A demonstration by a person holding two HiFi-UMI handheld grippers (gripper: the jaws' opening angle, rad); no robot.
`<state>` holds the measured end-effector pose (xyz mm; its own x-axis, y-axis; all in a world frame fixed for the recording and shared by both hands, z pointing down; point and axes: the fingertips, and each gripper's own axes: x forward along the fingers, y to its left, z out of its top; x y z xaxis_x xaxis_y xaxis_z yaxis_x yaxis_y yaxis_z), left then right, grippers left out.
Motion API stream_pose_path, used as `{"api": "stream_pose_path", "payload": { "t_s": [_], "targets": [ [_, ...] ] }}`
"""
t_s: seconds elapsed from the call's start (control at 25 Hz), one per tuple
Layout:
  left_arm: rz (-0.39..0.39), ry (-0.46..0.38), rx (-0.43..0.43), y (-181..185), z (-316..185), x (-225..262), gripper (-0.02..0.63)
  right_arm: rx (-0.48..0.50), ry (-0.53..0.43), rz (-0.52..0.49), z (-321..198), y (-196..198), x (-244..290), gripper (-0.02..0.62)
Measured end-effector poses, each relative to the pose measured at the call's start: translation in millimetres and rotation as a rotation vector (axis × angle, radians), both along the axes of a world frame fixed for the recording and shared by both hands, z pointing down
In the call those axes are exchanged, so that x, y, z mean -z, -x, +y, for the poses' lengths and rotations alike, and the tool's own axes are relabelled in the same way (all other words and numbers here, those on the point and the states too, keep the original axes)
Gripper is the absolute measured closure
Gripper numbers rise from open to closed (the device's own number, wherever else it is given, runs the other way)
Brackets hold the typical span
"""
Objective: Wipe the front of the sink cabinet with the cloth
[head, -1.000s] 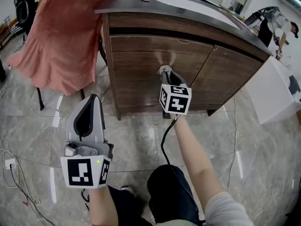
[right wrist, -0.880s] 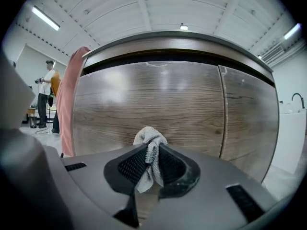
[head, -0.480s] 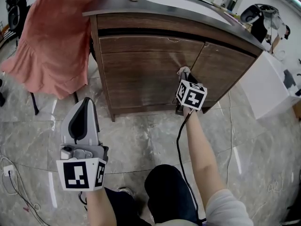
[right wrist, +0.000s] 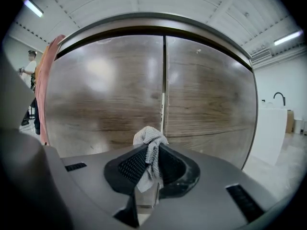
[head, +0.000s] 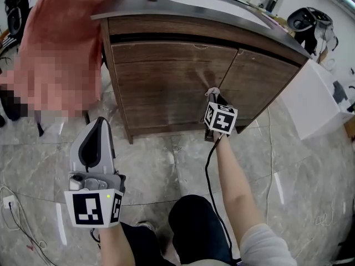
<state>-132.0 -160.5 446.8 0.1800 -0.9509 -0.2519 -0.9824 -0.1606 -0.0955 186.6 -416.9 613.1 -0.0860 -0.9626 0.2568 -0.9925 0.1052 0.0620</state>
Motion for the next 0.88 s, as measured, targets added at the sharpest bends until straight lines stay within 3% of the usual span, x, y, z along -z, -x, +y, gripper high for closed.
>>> {"api": "stream_pose_path", "payload": {
  "t_s": [0.36, 0.88],
  "targets": [
    [-0.015, 0.0, 0.005, -1, 2, 2, 0.6, 0.01, 0.009, 0.017, 5, 18, -5, 0.541],
    [-0.024, -0.009, 0.031, 6, 12, 7, 0.6, 0.297, 0.002, 0.05, 37, 187, -6, 0.534]
  ]
}}
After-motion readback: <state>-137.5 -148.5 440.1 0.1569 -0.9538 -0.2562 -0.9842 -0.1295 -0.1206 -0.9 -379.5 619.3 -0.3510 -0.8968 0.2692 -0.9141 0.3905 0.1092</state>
